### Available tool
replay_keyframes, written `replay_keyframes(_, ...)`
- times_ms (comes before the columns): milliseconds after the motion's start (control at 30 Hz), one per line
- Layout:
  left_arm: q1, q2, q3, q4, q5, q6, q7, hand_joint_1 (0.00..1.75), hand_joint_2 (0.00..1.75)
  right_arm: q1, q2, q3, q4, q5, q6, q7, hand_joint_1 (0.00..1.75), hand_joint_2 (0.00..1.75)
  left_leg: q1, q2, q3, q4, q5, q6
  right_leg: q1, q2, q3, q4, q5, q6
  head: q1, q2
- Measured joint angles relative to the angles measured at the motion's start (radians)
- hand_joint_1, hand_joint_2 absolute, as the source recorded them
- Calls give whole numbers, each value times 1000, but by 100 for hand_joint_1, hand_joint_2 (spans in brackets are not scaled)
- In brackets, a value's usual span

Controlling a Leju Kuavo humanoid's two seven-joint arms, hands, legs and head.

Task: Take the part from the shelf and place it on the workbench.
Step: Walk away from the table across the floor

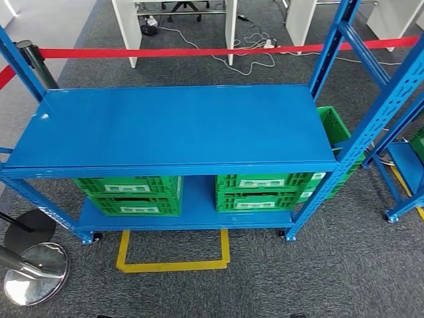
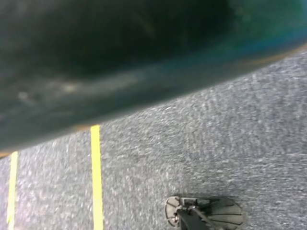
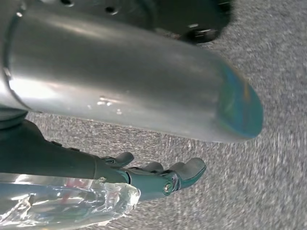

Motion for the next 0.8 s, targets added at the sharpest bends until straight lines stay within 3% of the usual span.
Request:
replay_keyframes(33,1,-1,0,0,0,0,0,0,0,0,0,0,0,0,-1,0,0,0,1,-15,2,0,0,-1,-1,1,-4,-7,21,1,0,0)
replay_keyframes(67,2,-2,1,0,0,0,0,0,0,0,0,0,0,0,-1,0,0,0,2,-30,4,1,-1,-2,-3,5,11,-54,61,2,0,0)
replay_keyframes(100,3,-2,1,0,0,0,0,0,0,0,-1,0,0,-1,-2,0,0,0,3,-43,6,2,-3,-6,-5,16,38,-125,105,3,0,0)
replay_keyframes(167,3,-2,2,1,0,0,0,0,0,-2,-1,0,0,-4,-3,0,0,0,1,-64,5,9,-7,-16,-11,42,84,-238,152,2,2,0)
replay_keyframes(233,5,0,4,1,1,2,0,0,0,-5,-1,-1,0,-12,-7,-4,0,0,-2,-74,-3,17,-8,-18,-13,54,97,-267,153,-5,4,0)
replay_keyframes(333,9,1,8,1,1,5,0,0,0,-5,-1,-3,0,-24,-9,-16,0,0,-1,-76,-5,17,-3,-5,-12,53,98,-269,157,-9,1,0)
replay_keyframes(400,8,1,10,1,0,6,0,0,0,-5,-1,-5,0,-31,-8,-18,0,0,-1,-75,-4,14,-2,-3,-11,53,99,-269,156,-12,1,0)
replay_keyframes(433,7,0,10,1,0,7,0,0,44,-5,-1,-7,-1,-35,-7,-18,0,0,0,-75,-3,12,-2,-2,-9,53,99,-269,156,-13,1,0)
replay_keyframes(533,5,0,12,1,0,10,0,0,175,-6,-1,-13,-1,-41,-4,-18,0,131,0,-75,-1,7,-2,-3,-8,52,100,-269,154,-18,1,0)
replay_keyframes(567,5,0,13,1,-3,10,1,0,175,-6,-1,-15,-1,-40,-4,-18,0,175,0,-75,0,6,-2,-4,-7,52,100,-268,154,-20,1,0)
replay_keyframes(600,5,0,13,1,-11,8,7,0,175,-6,-1,-16,-1,-37,-8,-16,0,175,1,-75,0,6,-2,-7,-6,52,100,-268,154,-21,1,0)
replay_keyframes(733,5,-2,12,1,-31,-23,22,0,0,-5,-2,-19,-1,-36,-12,-25,0,0,4,-75,-1,4,-4,-35,-4,52,100,-268,152,-24,2,0)
replay_keyframes(800,4,-5,12,1,-26,-35,28,0,0,-5,-3,-23,-2,-42,-8,-31,0,0,4,-75,-1,4,-4,-38,-4,52,101,-268,152,-24,2,0)
